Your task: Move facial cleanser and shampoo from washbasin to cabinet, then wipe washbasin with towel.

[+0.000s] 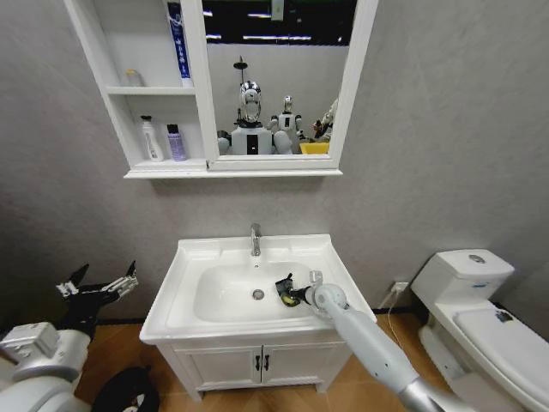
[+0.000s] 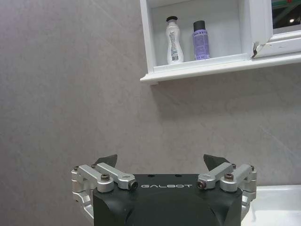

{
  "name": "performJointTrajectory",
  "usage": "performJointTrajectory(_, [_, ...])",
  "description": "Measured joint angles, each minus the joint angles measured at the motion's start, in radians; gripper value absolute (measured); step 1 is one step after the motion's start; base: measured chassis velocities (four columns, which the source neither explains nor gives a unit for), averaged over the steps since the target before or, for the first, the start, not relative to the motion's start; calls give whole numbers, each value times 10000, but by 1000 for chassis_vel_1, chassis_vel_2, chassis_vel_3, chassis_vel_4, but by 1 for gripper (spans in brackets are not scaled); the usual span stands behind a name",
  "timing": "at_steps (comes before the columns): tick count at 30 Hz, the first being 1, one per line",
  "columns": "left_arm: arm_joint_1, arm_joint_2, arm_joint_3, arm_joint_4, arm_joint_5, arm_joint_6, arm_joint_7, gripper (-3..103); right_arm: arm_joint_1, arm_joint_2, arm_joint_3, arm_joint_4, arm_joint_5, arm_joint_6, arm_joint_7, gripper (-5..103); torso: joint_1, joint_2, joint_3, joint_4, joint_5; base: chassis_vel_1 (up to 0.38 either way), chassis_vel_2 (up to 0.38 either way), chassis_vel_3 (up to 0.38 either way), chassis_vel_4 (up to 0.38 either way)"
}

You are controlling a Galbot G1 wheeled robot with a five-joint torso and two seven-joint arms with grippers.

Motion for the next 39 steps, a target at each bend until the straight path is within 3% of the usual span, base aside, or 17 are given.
performJointTrajectory(9, [20,-172,173,2,235,2,67,100,-68,-521,67,703,-389,122,-561,3,0,0,1,-6,-2,0,0,0,0])
performJointTrajectory(12, [56,-220,315,3,356,2,104,100,-66,-608,124,952,-481,645,-1121,3,1,0,1,-3,-3,0,0,0,0])
performJointTrajectory(15, [84,-220,295,3,359,2,109,100,-66,-609,127,1105,-571,780,-1180,3,1,0,1,-2,-3,0,0,0,0])
performJointTrajectory(21, [236,-289,163,4,355,2,129,100,-61,-647,307,1789,-862,765,-958,3,1,-1,1,-1,-2,0,0,0,0])
performJointTrajectory(27, [259,-400,214,4,359,-4,186,100,57,-1115,982,2426,-1424,511,-763,3,1,0,1,-1,-2,0,0,0,0])
performJointTrajectory(32, [203,-389,302,3,402,-14,210,100,-60,-1509,1377,2483,-1161,347,-797,3,1,0,1,-3,-1,0,0,0,0])
performJointTrajectory(39, [29,-299,422,4,419,-25,223,100,-236,-1887,1928,2023,-1297,270,-1391,3,0,0,0,-5,-2,0,0,0,0])
